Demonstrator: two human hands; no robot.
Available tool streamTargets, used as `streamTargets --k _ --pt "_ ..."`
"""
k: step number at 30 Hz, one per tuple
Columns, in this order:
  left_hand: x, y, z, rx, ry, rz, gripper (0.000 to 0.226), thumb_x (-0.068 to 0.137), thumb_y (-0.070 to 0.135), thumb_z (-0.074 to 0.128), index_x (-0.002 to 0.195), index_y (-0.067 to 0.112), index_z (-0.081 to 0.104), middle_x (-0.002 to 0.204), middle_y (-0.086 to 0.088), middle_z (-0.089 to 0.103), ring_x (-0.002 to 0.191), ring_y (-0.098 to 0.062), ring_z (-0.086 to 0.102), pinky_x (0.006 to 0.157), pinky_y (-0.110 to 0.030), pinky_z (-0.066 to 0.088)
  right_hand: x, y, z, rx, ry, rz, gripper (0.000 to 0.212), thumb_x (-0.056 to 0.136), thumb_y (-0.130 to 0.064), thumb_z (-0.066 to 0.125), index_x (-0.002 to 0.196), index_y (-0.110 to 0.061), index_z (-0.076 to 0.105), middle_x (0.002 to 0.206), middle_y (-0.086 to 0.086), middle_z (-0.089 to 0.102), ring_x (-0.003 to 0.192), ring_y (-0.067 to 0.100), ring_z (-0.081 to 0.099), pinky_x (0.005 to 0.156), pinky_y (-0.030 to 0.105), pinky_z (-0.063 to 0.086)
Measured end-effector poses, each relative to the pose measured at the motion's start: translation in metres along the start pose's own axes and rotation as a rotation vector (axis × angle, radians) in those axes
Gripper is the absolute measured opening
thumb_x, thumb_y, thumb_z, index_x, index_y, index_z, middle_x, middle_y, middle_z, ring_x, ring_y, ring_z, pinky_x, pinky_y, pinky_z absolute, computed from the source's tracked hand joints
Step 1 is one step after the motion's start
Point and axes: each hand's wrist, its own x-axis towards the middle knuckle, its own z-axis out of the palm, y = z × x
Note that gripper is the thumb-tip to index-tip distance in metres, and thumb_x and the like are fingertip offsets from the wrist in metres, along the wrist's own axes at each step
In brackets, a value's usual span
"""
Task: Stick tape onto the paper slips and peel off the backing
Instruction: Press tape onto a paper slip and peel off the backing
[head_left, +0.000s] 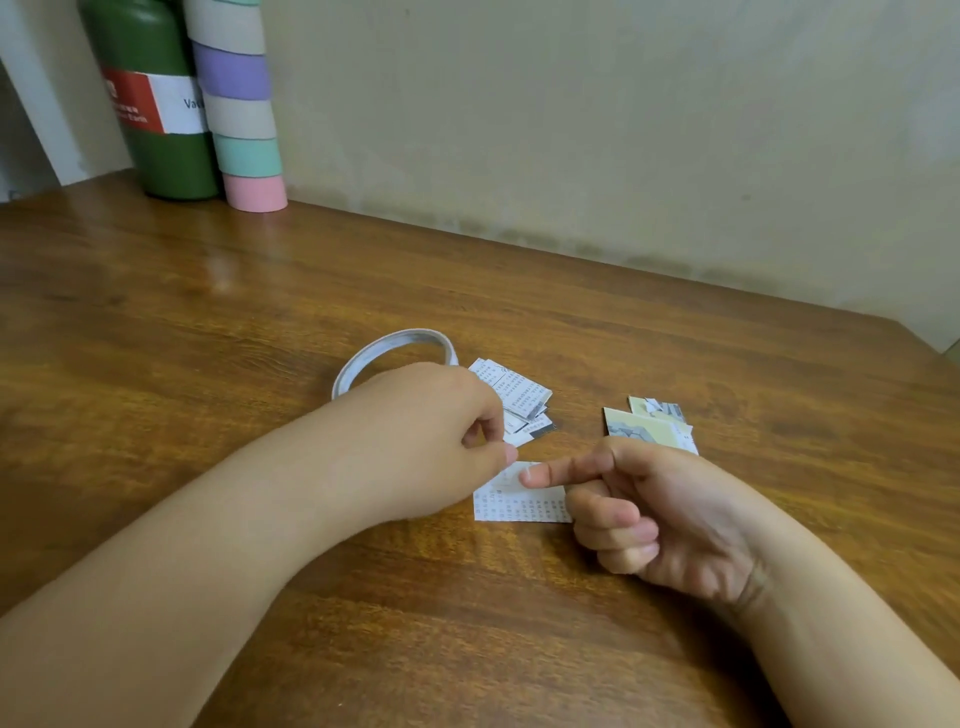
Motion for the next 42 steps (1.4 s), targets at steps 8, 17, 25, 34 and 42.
streamTargets --k 8,17,25,34,42 --pt "-0.012 -0.022 0.029 -0.057 0.059 0.122 0.024 0.095 0.031 0.046 0.112 0.037 0.062 0.102 0.02 0.042 0.089 0.007 0.04 0.071 -0.008 0.03 0.0 0.0 -0.001 -0.002 -0.012 0.005 0.033 0.087 -0.008 0.034 0.095 0.002 0.065 0.045 0.0 0.03 0.034 0.006 0.021 0.031 0.015 0.016" --pt "-0.018 -0.035 0.034 -0.136 0.075 0.197 0.04 0.083 0.061 0.038 0.111 0.045 0.061 0.103 0.023 0.044 0.103 0.002 0.044 0.075 -0.013 0.037 0.001 -0.001 -0.001 -0.04 -0.042 0.024 0.04 0.071 -0.012 0.044 0.103 0.003 0.061 0.043 -0.001 0.031 0.033 0.005 0.022 0.03 0.014 0.016" --pt "-0.019 -0.035 0.036 -0.126 0.053 0.275 0.049 0.079 0.06 0.031 0.111 0.04 0.063 0.111 0.032 0.047 0.104 0.01 0.041 0.084 -0.014 0.038 0.002 0.0 0.004 -0.143 0.03 0.01 0.035 0.09 -0.008 0.03 0.106 0.004 0.058 0.044 0.001 0.032 0.034 0.006 0.022 0.033 0.016 0.013" --pt "-0.019 -0.034 0.039 -0.075 0.029 0.313 0.048 0.081 0.058 0.031 0.117 0.042 0.058 0.114 0.031 0.052 0.097 0.005 0.042 0.085 -0.022 0.043 0.0 0.004 0.01 -0.357 0.133 -0.066 0.032 0.094 -0.011 0.032 0.106 0.002 0.059 0.046 0.004 0.035 0.038 0.01 0.023 0.038 0.018 0.016" --pt "-0.019 -0.032 0.041 0.011 0.027 0.317 0.053 0.08 0.06 0.027 0.124 0.046 0.053 0.111 0.03 0.049 0.091 0.007 0.036 0.074 -0.015 0.038 -0.002 0.004 0.01 -0.426 0.204 -0.094 0.028 0.094 -0.014 0.036 0.106 -0.003 0.059 0.046 0.004 0.038 0.037 0.011 0.026 0.036 0.019 0.022"
